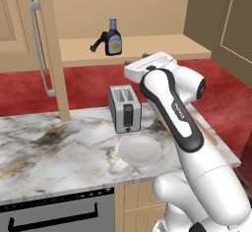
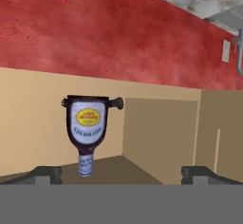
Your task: Pick the fish from the plate and place it on the cutting board. Then pick the condiment bottle from the cabinet and place it next to the cutting board.
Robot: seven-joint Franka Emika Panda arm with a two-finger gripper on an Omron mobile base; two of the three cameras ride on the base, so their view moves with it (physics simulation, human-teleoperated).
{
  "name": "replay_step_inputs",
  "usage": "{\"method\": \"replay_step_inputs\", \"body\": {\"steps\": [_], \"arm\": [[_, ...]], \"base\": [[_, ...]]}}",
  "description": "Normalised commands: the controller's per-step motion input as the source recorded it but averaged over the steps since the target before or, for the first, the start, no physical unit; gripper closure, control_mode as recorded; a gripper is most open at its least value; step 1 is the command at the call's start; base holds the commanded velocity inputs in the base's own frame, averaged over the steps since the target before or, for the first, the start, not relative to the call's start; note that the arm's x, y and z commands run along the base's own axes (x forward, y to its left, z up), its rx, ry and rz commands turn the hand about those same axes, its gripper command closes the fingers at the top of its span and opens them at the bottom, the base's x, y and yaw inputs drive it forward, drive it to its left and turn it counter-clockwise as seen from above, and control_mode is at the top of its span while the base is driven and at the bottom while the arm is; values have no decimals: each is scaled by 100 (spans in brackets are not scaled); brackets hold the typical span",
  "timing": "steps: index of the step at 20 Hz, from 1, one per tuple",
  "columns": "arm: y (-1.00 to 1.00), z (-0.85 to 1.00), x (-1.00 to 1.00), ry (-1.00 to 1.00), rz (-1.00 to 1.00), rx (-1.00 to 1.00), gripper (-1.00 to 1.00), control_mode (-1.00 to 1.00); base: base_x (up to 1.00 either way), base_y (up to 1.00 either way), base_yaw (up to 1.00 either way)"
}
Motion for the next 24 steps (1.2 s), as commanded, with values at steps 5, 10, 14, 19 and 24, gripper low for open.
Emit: {"method": "replay_step_inputs", "body": {"steps": [5, 10, 14, 19, 24], "arm": [[0, 22, 2, 4, -3, 0, -100, -100], [0, 21, 4, 3, -3, 0, -100, -100], [0, 20, 8, 2, -3, 0, -100, -100], [0, 17, 12, 2, -2, 0, -100, -100], [0, 17, 11, 2, -2, 0, -100, -100]], "base": [[0, 0, 0], [0, 0, 0], [0, 0, 0], [0, 0, 0], [0, 0, 0]]}}
